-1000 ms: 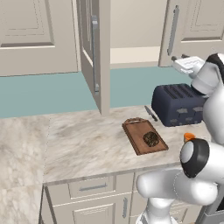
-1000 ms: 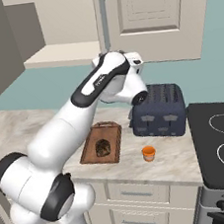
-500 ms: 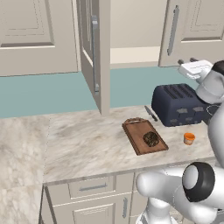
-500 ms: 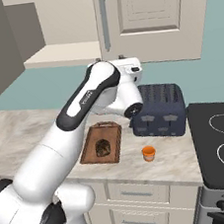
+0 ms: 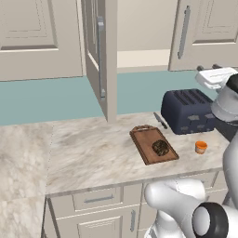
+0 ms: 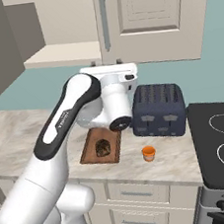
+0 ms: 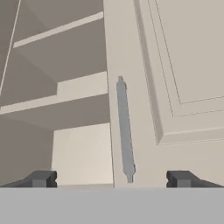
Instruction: Pick the bread, place it on the cutting board, pick the jam, place it on the counter, and close the cabinet.
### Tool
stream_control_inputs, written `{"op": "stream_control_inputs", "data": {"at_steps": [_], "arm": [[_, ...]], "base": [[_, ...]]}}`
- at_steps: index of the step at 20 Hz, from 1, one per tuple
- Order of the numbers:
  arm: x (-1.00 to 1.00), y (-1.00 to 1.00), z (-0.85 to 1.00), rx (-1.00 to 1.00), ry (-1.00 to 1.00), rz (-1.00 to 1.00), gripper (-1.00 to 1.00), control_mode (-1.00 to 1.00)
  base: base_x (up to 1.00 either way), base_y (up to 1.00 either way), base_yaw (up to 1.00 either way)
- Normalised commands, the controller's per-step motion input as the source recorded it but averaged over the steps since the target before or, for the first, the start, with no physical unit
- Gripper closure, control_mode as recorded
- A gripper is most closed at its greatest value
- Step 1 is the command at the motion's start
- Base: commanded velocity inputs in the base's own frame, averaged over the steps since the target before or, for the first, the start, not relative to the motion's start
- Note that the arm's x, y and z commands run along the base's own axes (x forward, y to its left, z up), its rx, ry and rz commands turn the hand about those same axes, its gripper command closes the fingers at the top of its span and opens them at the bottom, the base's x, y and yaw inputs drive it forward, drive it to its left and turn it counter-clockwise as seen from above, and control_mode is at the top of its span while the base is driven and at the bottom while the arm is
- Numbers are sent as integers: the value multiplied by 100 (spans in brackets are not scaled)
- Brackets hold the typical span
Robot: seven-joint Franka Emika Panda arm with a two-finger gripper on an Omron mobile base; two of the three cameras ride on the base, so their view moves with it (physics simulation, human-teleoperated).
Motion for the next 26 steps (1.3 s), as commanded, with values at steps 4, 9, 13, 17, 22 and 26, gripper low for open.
{"op": "stream_control_inputs", "data": {"at_steps": [4,9,13,17,22,26], "arm": [[-59,0,6,0,3,-8,-100,-100],[-55,2,8,0,10,-8,-100,-100],[-53,13,7,0,10,-11,-100,-100],[-56,17,0,0,12,-11,-100,-100],[-58,15,0,0,11,-11,-100,-100],[-58,11,9,0,11,-11,-100,-100]], "base": [[0,0,0],[0,0,0],[0,0,0],[0,0,0],[0,0,0],[0,0,0]]}}
